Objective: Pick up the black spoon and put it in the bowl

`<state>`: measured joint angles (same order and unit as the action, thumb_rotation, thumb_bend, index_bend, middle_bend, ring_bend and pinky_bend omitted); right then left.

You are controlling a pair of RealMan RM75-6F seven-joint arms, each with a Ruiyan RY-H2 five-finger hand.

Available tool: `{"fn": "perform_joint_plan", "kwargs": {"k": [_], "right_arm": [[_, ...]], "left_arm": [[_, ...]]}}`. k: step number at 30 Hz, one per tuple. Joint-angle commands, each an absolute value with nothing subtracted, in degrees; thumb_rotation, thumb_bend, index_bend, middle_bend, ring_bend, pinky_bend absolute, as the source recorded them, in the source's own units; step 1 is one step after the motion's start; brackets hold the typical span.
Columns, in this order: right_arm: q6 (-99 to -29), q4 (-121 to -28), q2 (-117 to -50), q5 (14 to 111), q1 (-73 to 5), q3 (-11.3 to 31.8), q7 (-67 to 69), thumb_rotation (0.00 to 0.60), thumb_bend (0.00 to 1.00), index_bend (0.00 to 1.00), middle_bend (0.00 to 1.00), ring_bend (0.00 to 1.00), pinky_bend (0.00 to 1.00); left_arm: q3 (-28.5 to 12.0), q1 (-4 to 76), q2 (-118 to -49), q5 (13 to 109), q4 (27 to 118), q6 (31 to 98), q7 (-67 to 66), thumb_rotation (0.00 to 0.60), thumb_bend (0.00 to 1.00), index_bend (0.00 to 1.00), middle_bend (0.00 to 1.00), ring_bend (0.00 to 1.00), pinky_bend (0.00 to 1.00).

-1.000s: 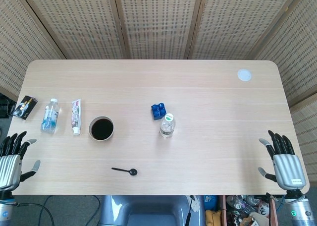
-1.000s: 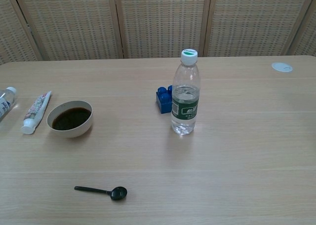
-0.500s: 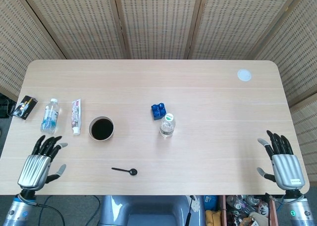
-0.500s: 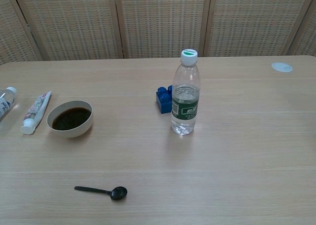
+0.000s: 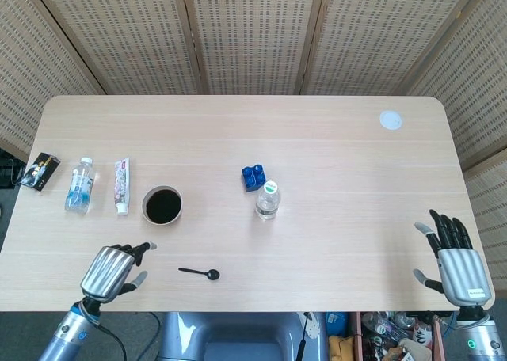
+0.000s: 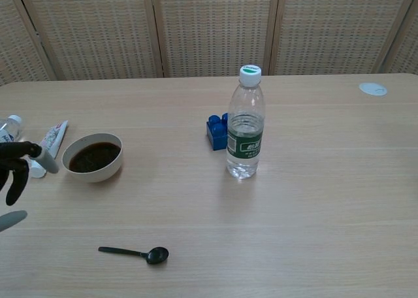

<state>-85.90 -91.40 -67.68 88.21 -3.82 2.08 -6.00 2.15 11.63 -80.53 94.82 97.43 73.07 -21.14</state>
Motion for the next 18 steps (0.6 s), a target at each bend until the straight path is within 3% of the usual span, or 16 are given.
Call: {"fn": "perform_joint_plan", "kwargs": {"k": [1,6,18], "right_arm": [[-86.1,-91.5,-67.6,88.2,-3.6,2.0,-6.0,0.6,0.19,0.22,0.1,0.0,0.03],[-86.4,-91.6,-67.4,88.1,-3.2,1.9,-6.0,0.6,0.19,0.22,0.1,0.0,0.03],[-86.6,-91.5,-67.1,88.0,-2.9,1.8,-6.0,0.6,0.19,0.22,0.1,0.0,0.03]], "left_arm": [[1.6,13.4,-83.1,93.7,96.7,70.6,-23.4,0.6,0.32,0.4,0.71,0.68,0.72],[0.9,14.9,-85.6,91.5,95.4,67.8,-27.5,0.6,0.32,0.47,0.73,0.7,0.73],[-0.2,16.7,-90.5,82.9,91.8,62.7,-33.4,0.6,0.32,0.48,0.75,0.71,0.73]]}}
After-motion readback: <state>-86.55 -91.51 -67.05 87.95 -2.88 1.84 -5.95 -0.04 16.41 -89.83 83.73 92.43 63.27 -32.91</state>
